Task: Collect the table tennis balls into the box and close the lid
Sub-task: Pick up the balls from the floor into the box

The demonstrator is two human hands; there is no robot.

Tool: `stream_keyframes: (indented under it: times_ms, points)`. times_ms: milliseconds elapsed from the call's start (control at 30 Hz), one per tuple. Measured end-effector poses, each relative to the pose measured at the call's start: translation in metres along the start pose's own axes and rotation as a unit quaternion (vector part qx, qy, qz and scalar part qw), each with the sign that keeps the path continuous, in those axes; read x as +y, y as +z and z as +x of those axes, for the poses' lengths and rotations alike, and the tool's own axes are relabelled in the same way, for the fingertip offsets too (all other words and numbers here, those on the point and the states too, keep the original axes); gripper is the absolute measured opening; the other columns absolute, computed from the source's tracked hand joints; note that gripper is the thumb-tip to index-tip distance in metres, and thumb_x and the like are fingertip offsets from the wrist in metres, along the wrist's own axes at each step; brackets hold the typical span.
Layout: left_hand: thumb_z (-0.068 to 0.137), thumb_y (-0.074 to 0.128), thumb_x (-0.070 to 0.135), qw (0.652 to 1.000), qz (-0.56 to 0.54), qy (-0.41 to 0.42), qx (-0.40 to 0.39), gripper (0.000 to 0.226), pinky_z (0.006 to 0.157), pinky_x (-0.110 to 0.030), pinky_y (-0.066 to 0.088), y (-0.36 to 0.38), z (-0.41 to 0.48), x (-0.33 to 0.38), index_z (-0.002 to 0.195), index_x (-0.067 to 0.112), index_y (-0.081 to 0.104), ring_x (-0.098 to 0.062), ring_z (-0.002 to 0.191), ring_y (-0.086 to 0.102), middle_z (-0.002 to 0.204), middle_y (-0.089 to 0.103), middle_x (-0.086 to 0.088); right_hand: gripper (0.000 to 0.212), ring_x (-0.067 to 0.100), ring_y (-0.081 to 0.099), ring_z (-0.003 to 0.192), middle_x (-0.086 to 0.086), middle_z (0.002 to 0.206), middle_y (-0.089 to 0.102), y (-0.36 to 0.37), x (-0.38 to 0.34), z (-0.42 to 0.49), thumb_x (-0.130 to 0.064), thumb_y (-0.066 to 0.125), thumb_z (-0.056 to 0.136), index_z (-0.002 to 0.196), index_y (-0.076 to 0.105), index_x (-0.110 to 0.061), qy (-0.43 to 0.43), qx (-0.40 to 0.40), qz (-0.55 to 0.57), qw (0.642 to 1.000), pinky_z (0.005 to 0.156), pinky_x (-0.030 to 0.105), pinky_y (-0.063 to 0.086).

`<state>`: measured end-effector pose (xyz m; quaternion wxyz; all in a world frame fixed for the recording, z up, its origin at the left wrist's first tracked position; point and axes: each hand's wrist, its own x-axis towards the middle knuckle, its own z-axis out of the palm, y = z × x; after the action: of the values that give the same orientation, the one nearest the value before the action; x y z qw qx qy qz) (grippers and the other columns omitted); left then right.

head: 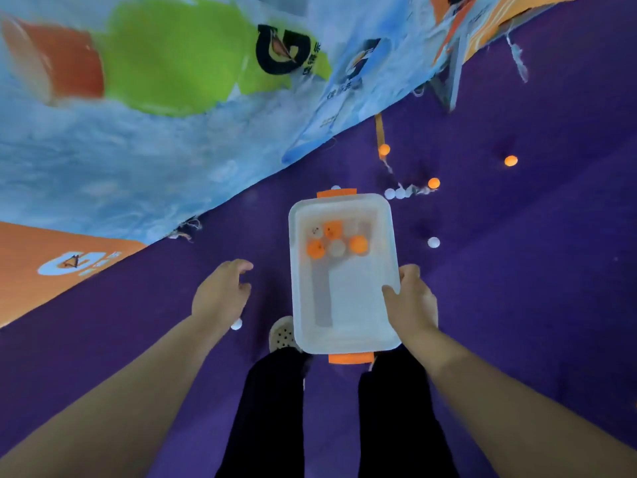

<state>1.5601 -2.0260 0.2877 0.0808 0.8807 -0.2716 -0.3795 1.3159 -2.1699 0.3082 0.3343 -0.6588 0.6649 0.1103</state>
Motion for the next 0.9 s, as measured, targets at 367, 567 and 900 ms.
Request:
stream_keyframes:
  times_ms: [367, 567, 900]
  points:
    - [0.082, 0.054, 0.009, 0.983, -0.052, -0.177, -0.001, 0.031, 0.070, -0.030, 0.044, 0.198, 0.123, -0.193, 0.109, 0.020, 0.064, -0.024, 0.081, 0.058, 0.112, 0.061, -0.002, 0.014, 0.026, 0.052, 0.079, -0.005, 0.078, 0.053, 0.200, -0.017, 0.186, -0.018, 0.049, 0.086, 0.096, 0.039, -0.018, -0.155, -0.068, -0.045, 0.985, 0.065, 0.033, 0.037]
    - [0.085, 0.060, 0.014, 0.977, -0.005, -0.208, 0.038, 0.030, 0.065, -0.032, 0.041, 0.275, 0.145, -0.275, 0.113, 0.023, 0.063, -0.025, 0.102, 0.055, 0.110, 0.053, -0.005, 0.018, 0.023, 0.052, 0.081, 0.001, 0.089, 0.055, 0.276, -0.023, 0.236, -0.017, 0.053, 0.088, 0.102, 0.042, -0.014, -0.268, -0.081, -0.064, 0.958, 0.068, 0.034, 0.038]
    - [0.081, 0.064, 0.021, 0.982, -0.032, -0.184, 0.037, 0.036, 0.074, -0.035, 0.046, 0.332, 0.167, -0.308, 0.116, 0.020, 0.056, -0.023, 0.105, 0.050, 0.110, 0.049, -0.003, 0.018, 0.022, 0.057, 0.081, 0.003, 0.093, 0.057, 0.299, -0.053, 0.260, -0.019, 0.056, 0.089, 0.100, 0.042, -0.015, -0.387, -0.093, -0.101, 0.912, 0.063, 0.034, 0.044]
